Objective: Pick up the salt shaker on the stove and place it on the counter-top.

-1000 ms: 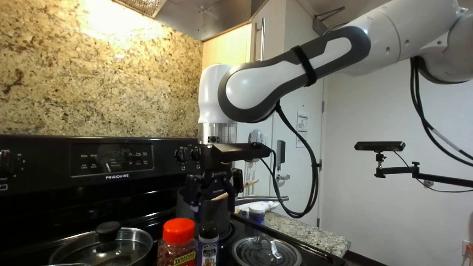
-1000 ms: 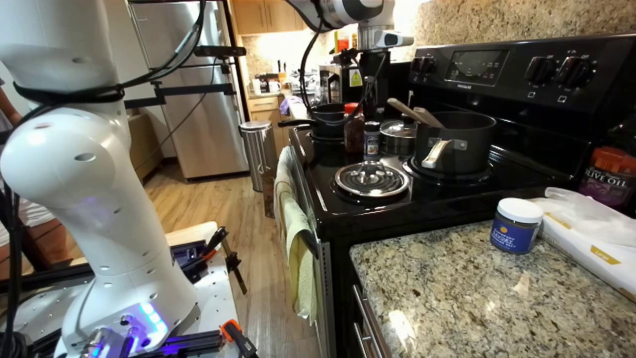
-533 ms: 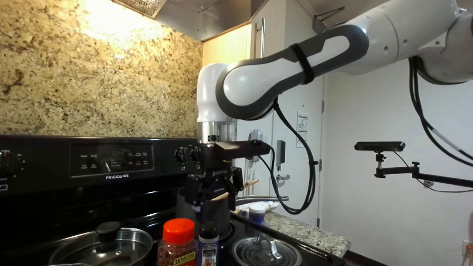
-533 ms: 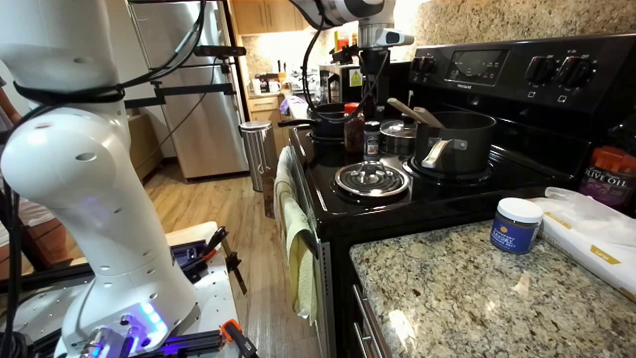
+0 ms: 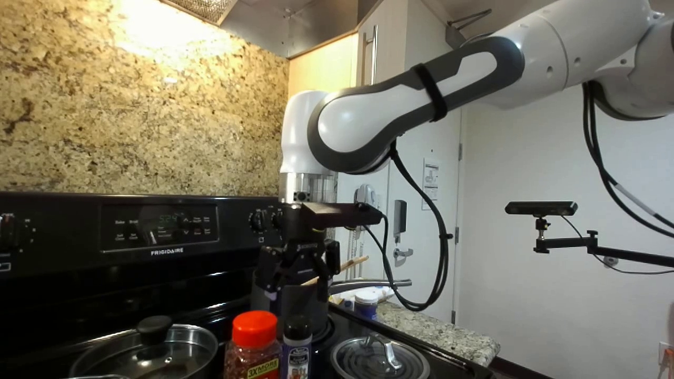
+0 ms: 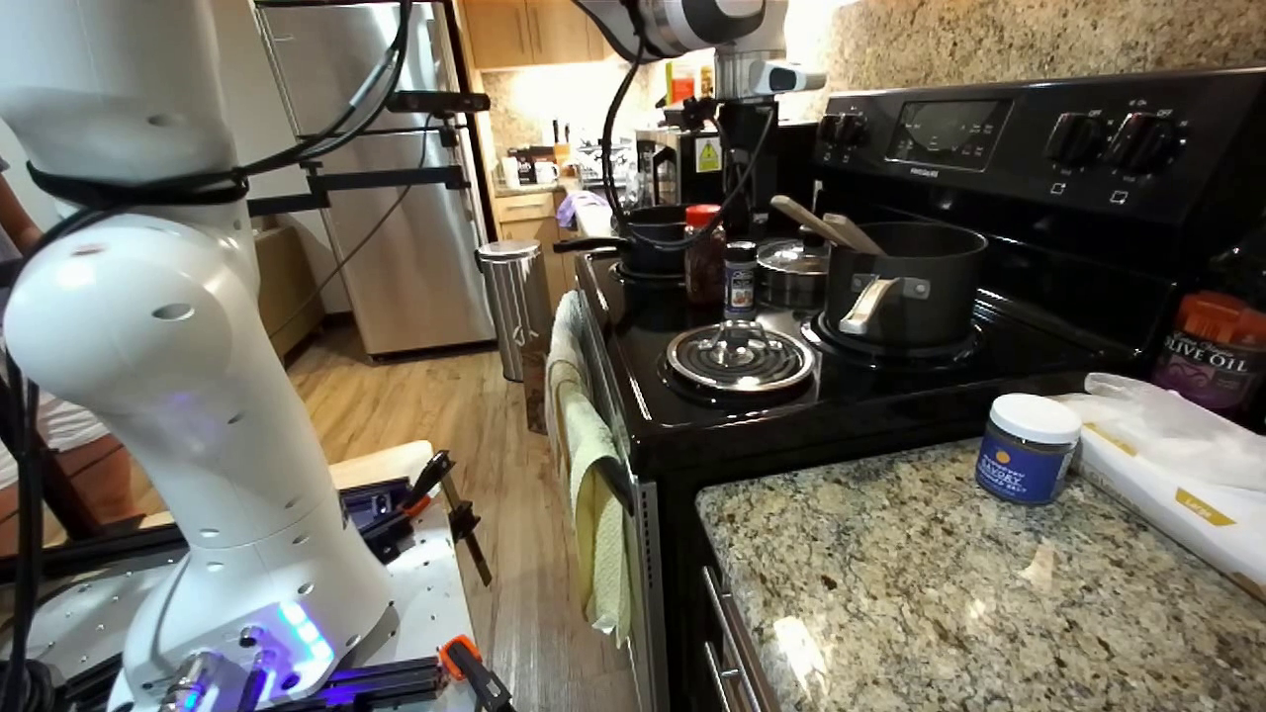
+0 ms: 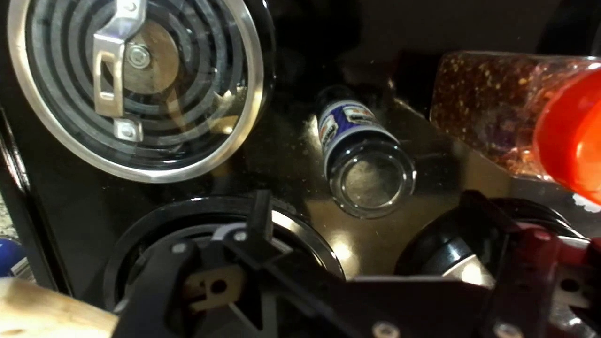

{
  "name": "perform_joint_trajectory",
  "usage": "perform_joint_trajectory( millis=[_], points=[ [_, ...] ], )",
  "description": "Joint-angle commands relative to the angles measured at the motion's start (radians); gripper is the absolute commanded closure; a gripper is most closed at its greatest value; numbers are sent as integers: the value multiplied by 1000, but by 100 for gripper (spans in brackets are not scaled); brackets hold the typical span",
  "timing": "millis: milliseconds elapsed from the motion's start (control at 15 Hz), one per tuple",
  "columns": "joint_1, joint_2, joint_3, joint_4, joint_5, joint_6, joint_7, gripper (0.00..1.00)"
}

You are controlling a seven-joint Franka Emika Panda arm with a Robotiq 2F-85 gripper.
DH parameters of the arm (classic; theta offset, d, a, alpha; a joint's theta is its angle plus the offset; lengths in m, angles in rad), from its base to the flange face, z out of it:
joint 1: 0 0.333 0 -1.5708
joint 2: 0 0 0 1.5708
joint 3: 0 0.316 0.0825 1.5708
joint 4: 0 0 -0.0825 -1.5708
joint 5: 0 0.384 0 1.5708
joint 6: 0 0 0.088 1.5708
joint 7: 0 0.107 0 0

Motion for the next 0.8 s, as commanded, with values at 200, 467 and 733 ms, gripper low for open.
perform_joint_trajectory(
  millis=[200, 467, 733],
  points=[
    [36, -49, -2, -119, 59, 129, 18, 0],
    [46, -88, -1, -176, 53, 157, 49, 0],
    [43, -105, -1, -208, 29, 203, 45, 0]
  ],
)
